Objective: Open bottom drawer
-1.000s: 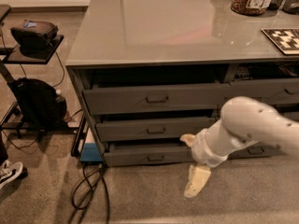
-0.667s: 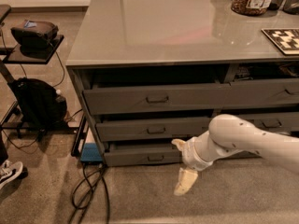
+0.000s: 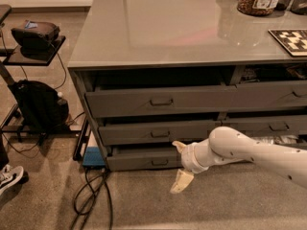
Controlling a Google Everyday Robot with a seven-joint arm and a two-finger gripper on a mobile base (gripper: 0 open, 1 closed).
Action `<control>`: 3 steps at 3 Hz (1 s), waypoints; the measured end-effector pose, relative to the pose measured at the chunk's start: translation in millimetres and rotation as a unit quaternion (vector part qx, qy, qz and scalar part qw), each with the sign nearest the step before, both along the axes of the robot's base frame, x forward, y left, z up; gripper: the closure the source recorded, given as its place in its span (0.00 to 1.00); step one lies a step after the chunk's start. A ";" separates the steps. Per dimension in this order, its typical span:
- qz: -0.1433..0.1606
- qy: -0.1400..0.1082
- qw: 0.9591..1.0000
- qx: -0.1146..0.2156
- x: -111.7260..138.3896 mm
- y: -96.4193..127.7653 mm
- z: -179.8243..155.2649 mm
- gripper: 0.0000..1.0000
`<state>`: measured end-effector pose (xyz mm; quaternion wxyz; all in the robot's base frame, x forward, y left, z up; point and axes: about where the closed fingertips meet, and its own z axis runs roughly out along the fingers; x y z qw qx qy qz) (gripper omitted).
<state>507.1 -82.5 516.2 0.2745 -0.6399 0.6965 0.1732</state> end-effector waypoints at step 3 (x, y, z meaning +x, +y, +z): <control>-0.016 -0.155 0.987 -0.040 79.5 -90.6 -27.8 0.00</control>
Offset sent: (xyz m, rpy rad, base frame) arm 0.0981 -0.1182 -0.0292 -0.1196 -0.4211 -0.0810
